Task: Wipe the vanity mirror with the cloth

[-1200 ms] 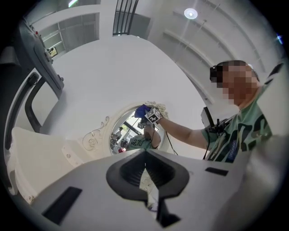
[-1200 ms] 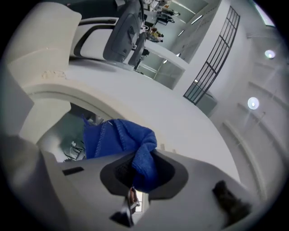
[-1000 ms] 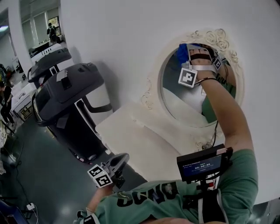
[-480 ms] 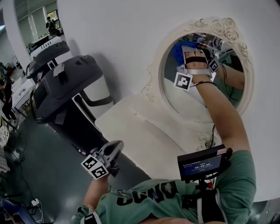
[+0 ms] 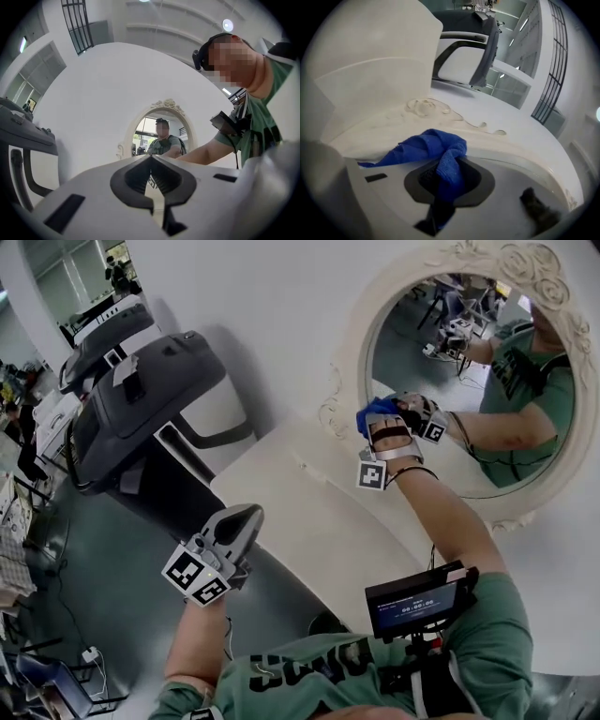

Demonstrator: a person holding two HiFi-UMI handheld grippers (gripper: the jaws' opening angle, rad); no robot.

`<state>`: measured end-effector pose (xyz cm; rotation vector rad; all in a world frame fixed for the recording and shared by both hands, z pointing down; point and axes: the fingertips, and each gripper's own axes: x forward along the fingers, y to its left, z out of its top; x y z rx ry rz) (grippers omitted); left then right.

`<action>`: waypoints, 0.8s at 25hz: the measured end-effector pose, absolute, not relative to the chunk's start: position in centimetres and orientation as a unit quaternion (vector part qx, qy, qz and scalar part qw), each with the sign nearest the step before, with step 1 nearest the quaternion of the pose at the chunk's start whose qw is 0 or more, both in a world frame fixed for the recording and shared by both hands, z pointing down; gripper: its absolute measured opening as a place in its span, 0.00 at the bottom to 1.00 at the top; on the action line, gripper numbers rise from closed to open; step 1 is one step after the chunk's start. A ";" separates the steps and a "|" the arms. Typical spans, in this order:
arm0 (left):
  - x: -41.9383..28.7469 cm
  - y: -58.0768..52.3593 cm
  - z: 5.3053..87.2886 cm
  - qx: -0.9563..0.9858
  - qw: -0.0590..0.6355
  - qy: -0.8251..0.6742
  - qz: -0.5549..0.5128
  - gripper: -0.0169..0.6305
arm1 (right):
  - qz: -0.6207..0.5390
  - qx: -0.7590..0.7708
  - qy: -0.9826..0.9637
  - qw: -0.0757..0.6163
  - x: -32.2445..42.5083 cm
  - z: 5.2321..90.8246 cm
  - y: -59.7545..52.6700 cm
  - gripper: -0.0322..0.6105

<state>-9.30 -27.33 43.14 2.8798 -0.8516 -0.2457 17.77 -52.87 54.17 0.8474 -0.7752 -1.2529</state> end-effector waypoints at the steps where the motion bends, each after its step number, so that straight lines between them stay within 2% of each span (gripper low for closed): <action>1: -9.1 -27.1 43.7 0.955 0.068 -0.278 -0.077 0.04 | -0.548 0.377 -0.345 0.662 17.9 55.6 -52.7 0.12; 5: -8.6 -26.4 45.5 0.957 0.084 -0.268 -0.070 0.04 | -0.529 0.400 -0.386 0.641 17.6 56.9 -52.7 0.12; 9: -8.2 -26.1 45.5 0.957 0.084 -0.266 -0.076 0.04 | -0.490 0.407 -0.538 0.552 14.0 58.5 -52.4 0.12; 12: -7.9 -25.7 43.4 0.961 0.063 -0.255 -0.086 0.04 | -0.503 0.397 -0.524 0.561 14.3 55.4 -50.9 0.12; 15: -7.8 -25.2 40.5 0.963 0.040 -0.245 -0.101 0.04 | -0.558 0.391 -0.412 0.605 16.2 47.6 -49.0 0.12; 20: -7.4 -24.3 36.6 0.965 0.007 -0.229 -0.131 0.04 | -0.619 0.457 -0.291 0.568 17.5 28.9 -47.2 0.12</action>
